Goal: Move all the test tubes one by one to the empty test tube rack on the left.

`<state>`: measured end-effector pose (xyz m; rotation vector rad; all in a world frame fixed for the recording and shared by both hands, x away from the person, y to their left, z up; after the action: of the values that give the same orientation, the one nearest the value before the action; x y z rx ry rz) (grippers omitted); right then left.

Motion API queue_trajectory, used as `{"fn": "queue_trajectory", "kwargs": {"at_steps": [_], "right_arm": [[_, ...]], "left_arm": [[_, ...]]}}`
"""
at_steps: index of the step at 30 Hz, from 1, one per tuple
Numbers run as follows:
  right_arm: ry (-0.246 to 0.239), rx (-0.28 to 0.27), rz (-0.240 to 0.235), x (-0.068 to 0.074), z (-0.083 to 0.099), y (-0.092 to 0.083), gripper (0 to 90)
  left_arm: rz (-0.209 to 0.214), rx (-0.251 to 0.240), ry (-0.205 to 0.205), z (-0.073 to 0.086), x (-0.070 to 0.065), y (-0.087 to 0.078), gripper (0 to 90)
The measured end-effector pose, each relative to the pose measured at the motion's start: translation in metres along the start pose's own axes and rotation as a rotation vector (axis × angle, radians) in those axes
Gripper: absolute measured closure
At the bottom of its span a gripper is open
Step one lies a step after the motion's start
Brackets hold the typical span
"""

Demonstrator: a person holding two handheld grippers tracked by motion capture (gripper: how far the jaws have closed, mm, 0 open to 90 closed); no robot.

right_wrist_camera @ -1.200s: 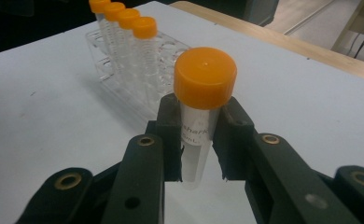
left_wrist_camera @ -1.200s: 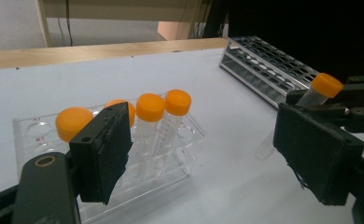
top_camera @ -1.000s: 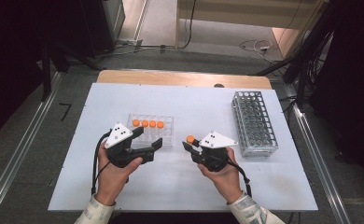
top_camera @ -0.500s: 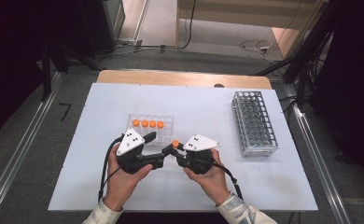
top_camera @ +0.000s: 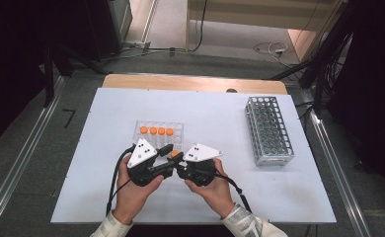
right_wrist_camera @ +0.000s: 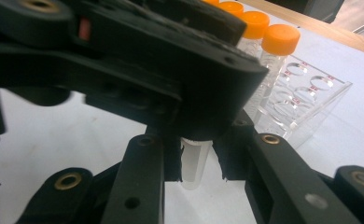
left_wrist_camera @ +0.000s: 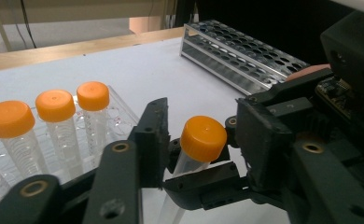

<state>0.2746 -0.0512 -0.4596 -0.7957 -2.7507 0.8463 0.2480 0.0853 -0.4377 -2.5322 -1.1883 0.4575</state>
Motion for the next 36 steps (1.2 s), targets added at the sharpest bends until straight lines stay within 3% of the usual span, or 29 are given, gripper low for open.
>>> {"fn": "queue_trajectory", "kwargs": {"at_steps": [8, 16, 19, 22, 28, 36], "right_arm": [[0.001, 0.007, 0.001, 0.0, 0.001, 0.0, 71.5], [0.005, 0.01, -0.002, 0.0, 0.001, 0.001, 71.1], [0.008, 0.005, -0.014, 0.001, 0.001, 0.0, 64.3], [0.019, 0.012, -0.03, 0.001, 0.001, 0.001, 49.5], [0.02, 0.013, -0.019, -0.001, 0.002, 0.001, 33.1], [0.043, 0.019, -0.011, -0.007, 0.006, -0.001, 26.6]], "left_arm": [[-0.003, 0.014, 0.018, 0.002, -0.001, 0.002, 67.4], [-0.003, 0.014, 0.023, 0.002, -0.001, 0.001, 69.4], [-0.003, 0.014, 0.021, 0.001, 0.001, 0.001, 69.6], [-0.006, 0.01, 0.015, 0.0, 0.003, -0.001, 69.6], [-0.017, -0.002, -0.003, -0.002, 0.01, -0.007, 69.6], [-0.044, -0.029, -0.03, -0.009, 0.024, -0.018, 69.7]]}}
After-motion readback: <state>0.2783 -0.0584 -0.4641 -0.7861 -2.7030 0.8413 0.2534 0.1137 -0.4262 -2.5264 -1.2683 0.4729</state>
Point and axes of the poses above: each handheld gripper's, and its own axes: y roughly forward along the jaws, z roughly out of its underside, x roughly to its left, the point moved 3 cm from there along y, roughly forward along the jaws, and after that the axes turned 4 degrees about x, right-handed, at the moved point
